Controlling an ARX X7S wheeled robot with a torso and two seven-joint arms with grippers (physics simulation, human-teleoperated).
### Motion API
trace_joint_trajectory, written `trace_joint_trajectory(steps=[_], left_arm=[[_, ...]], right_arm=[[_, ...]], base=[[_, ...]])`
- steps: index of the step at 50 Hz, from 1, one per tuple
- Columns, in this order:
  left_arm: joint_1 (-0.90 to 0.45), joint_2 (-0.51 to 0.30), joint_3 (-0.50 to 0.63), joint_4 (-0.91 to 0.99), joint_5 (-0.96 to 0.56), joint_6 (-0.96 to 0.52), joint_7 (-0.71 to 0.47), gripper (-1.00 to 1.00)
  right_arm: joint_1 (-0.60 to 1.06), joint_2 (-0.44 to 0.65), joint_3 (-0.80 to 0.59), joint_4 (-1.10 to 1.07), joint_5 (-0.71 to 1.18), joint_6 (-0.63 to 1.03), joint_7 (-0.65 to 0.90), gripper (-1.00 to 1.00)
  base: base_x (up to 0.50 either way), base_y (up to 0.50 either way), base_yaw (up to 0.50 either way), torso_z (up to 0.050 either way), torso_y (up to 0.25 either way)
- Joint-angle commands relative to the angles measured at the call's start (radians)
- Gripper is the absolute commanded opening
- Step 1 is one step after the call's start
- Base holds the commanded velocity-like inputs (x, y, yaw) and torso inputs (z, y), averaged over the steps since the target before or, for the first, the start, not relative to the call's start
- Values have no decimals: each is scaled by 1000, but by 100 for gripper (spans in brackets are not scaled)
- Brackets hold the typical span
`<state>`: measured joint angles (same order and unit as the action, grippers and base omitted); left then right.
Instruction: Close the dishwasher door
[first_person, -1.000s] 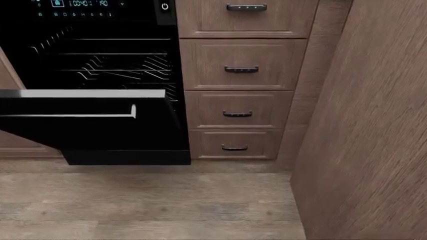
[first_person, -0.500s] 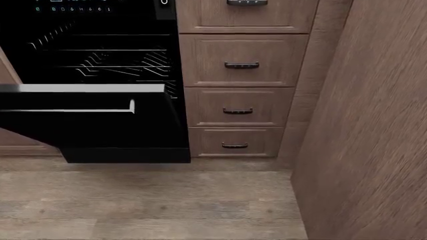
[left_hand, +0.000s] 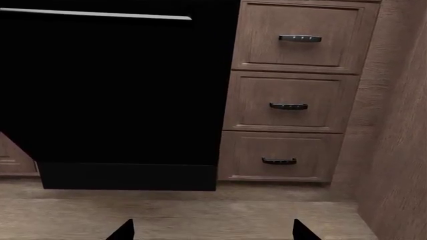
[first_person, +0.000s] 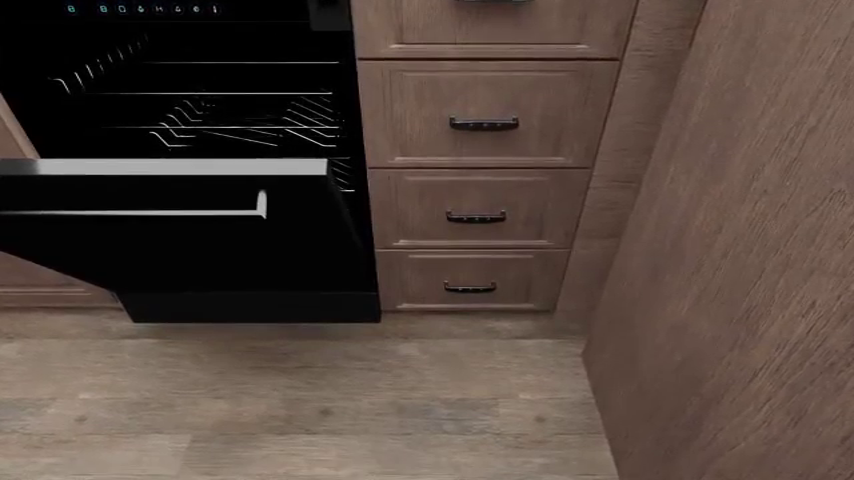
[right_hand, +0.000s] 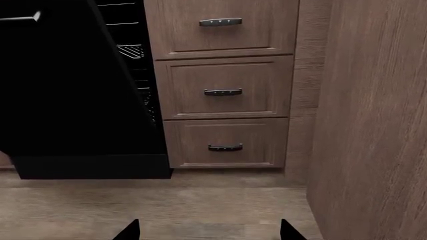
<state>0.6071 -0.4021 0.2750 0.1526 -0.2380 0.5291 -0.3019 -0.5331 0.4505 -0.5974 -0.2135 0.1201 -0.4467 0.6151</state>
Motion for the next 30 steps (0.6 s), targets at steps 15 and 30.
trace_joint_trajectory(steps=[15, 30], left_arm=[[1, -8, 7, 0, -2, 5, -8, 100], [-6, -8, 13, 1, -1, -1, -15, 100]], right_arm=[[22, 11, -1, -10, 23, 26, 1, 100], [19, 12, -6, -5, 20, 16, 7, 100]], base=[[0, 5, 0, 0, 0], [0, 124, 0, 0, 0]])
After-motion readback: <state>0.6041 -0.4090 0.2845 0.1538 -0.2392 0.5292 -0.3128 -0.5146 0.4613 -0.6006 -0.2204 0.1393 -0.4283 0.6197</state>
